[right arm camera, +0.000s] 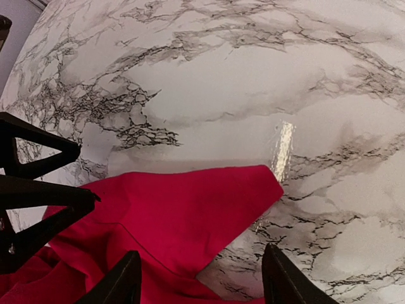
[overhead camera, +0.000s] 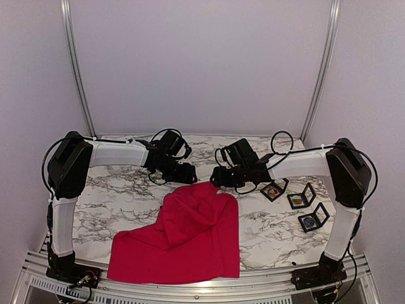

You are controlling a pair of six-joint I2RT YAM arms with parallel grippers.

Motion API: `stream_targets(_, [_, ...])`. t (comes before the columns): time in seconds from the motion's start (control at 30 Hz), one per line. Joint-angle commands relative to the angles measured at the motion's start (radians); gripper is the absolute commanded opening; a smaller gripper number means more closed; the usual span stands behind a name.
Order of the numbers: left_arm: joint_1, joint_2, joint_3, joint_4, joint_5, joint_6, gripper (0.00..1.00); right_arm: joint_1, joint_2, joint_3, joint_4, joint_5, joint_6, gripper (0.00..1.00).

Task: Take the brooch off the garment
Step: Smooth out the flattened clothing at the center of the board.

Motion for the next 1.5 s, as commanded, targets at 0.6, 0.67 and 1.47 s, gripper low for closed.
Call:
stream_targets(0.6, [-0.089,0.292,0.364,-0.220,-0.045,0.180,0.59,-0.012,-0.042,-0.060,0.019,-0.066,-0.077,0.63])
stream_targets(0.67, [-0.089,0.292,0.360,-0.219,-0.040,0.179,0.49,-0.009,-0.031,-0.047,0.014,-0.071,-0.088,0.64])
stream_targets(1.47, [0.025,-0.065,0.228,-0.096,-0.329,0.151,0.00,0.072,0.123,0.095,-0.066,-0.115,-0.193,0.59])
